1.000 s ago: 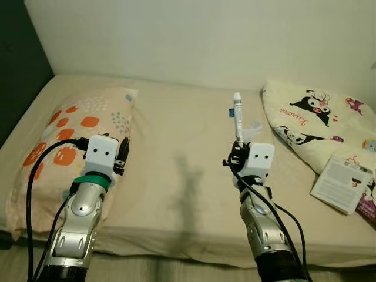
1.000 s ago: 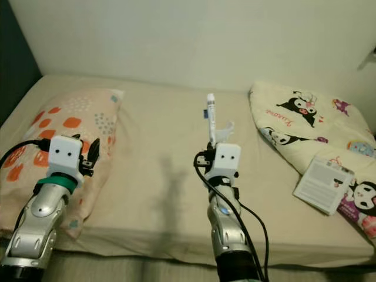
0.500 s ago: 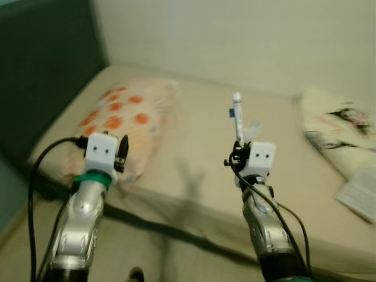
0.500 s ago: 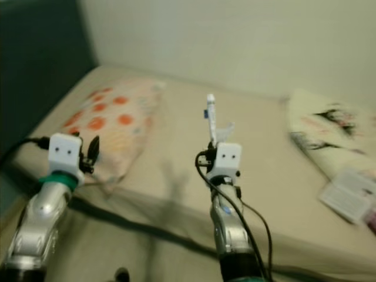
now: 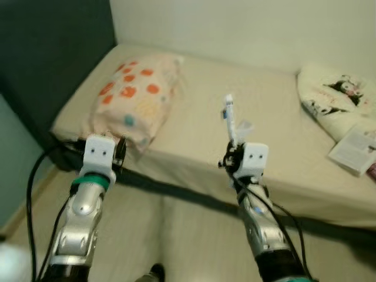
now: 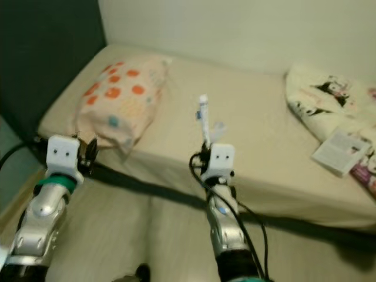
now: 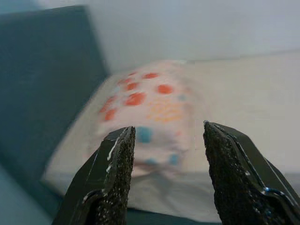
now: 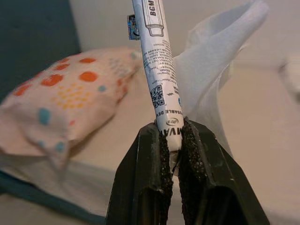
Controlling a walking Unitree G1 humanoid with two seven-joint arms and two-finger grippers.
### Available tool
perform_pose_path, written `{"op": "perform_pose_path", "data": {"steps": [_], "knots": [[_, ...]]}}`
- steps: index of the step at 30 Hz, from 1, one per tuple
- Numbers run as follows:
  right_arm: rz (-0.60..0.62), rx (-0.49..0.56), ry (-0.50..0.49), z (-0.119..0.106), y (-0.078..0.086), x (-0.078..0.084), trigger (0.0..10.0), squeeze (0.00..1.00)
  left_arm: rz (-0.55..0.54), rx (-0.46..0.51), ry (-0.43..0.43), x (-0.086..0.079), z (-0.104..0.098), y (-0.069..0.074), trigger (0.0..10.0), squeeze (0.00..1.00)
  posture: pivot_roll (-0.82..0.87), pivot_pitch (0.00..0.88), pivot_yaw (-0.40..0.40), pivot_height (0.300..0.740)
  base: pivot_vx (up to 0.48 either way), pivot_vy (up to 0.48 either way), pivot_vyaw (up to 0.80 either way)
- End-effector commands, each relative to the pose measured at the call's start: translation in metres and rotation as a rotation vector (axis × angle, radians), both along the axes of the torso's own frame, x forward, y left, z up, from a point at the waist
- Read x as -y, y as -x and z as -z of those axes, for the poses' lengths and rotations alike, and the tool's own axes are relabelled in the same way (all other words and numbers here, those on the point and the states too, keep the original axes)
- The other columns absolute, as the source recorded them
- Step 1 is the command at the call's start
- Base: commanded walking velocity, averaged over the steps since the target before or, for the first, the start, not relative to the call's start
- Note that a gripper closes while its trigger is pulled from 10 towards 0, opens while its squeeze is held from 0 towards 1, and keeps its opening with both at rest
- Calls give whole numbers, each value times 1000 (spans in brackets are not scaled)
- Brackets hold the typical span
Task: Clean up the room
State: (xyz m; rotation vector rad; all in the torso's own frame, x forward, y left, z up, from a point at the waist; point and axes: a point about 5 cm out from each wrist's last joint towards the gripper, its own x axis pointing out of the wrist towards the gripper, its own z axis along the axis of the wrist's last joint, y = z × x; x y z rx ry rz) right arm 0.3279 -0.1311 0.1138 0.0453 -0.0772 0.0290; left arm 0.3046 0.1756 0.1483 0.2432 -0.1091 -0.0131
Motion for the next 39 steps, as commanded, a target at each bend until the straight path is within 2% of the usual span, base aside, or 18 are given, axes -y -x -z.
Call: {"op": "perform_pose_path", "data": {"steps": [1, 4, 21, 39], "knots": [[-2, -34, 2, 7, 2, -1, 10000, 0, 0, -30, -6, 1, 5, -1, 10000, 0, 125, 0, -26, 740, 0, 0, 0], [-9, -38, 36, 9, 3, -1, 10000, 0, -7, -51, -19, 2, 8, -3, 10000, 0, 125, 0, -26, 740, 0, 0, 781], [-18, -101, 36, 27, 10, 1, 10000, 0, -11, -96, -45, 5, 23, 0, 10000, 0, 125, 0, -33, 740, 0, 0, 763], [-79, -88, 19, 28, 13, -4, 10000, 0, -23, -129, -76, 4, 35, 6, 10000, 0, 124, 0, -47, 740, 0, 0, 746]]}}
